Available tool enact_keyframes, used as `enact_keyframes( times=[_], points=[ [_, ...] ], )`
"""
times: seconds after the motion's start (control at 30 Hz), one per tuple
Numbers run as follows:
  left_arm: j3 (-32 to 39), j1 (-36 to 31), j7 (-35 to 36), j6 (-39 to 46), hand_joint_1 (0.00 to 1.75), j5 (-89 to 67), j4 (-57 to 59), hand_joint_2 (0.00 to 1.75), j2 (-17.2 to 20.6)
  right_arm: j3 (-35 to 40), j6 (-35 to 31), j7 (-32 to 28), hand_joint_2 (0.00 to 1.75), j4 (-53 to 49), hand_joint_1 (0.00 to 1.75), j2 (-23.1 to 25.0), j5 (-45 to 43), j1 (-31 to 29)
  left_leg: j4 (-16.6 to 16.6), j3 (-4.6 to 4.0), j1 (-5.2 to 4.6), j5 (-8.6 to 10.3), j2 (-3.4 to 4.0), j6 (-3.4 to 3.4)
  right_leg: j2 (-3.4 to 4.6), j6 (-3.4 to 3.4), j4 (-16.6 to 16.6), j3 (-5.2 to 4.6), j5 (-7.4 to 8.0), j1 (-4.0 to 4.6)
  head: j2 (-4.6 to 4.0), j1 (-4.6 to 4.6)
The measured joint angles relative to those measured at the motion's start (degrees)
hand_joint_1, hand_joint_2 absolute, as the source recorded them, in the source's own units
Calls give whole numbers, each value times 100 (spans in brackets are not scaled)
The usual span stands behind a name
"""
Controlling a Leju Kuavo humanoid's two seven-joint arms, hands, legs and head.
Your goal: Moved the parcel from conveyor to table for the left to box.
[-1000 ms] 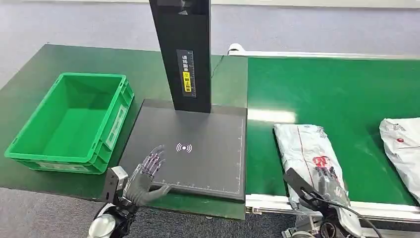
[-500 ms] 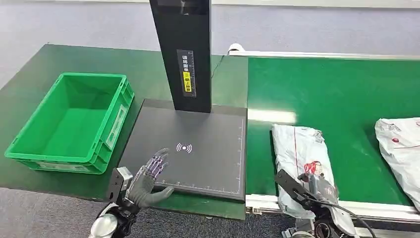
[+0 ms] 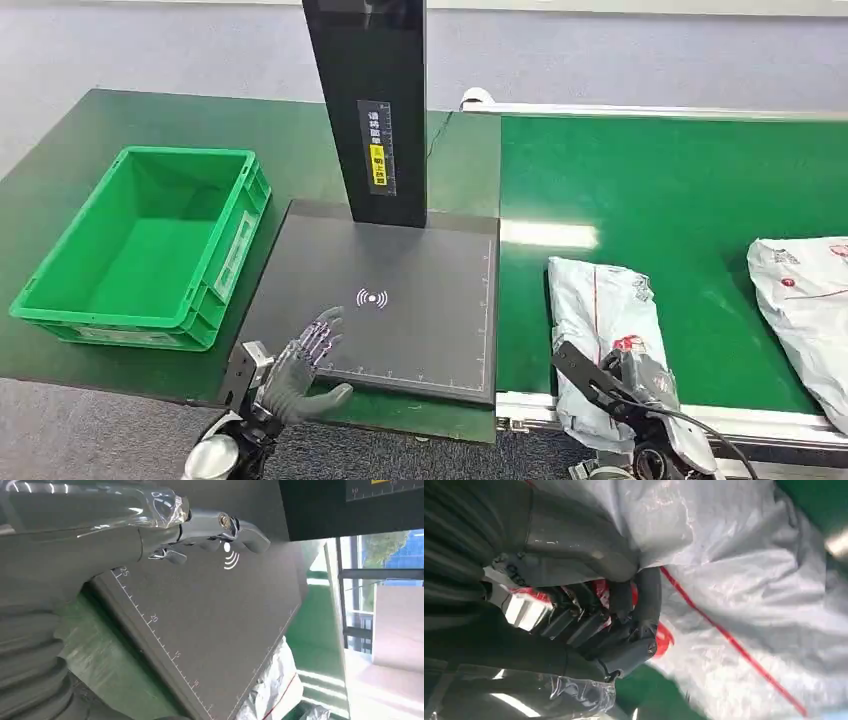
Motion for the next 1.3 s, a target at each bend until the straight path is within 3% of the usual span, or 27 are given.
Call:
enact_keyframes(
  times=[0.1,0.2,0.4,0.5,0.67,1.03,1.3],
  points=[
    [0,52,-45,4,0,9,-15,175,2,31,-489,-332,175,91,0,104,-189,-203,-2,0,1,0,13,0,4,0,0,-1,0,0,0,0],
    [-2,128,-116,4,0,9,-70,175,-2,29,-760,-823,175,418,0,333,-1227,-630,-1,17,1,1,23,-1,15,-1,0,-1,1,1,0,-2],
    [-2,189,-249,13,0,122,-179,175,11,173,-744,-1026,175,988,0,413,-2177,-1118,-1,12,0,5,6,1,0,-1,1,2,1,2,0,-2],
    [2,239,-284,33,0,179,-203,175,28,341,-945,-1003,175,1115,0,315,-2069,-1182,0,8,0,3,5,3,0,0,1,0,1,0,0,0],
    [2,345,-295,74,0,190,-234,175,46,721,-978,-477,175,1285,0,55,-1424,-1224,1,7,-1,0,-3,2,-1,3,0,-1,-2,0,0,0],
    [2,491,-295,122,0,125,-304,175,59,1847,-12,37,175,1397,0,-1079,-594,-1161,2,7,-1,-1,-8,4,-9,3,-1,0,-1,-1,0,0],
    [2,494,-293,122,0,122,-308,175,59,2090,6,65,175,1395,0,-1309,-575,-1164,2,11,-1,-2,-11,4,-13,6,-1,4,-4,0,0,0]
  ],
)
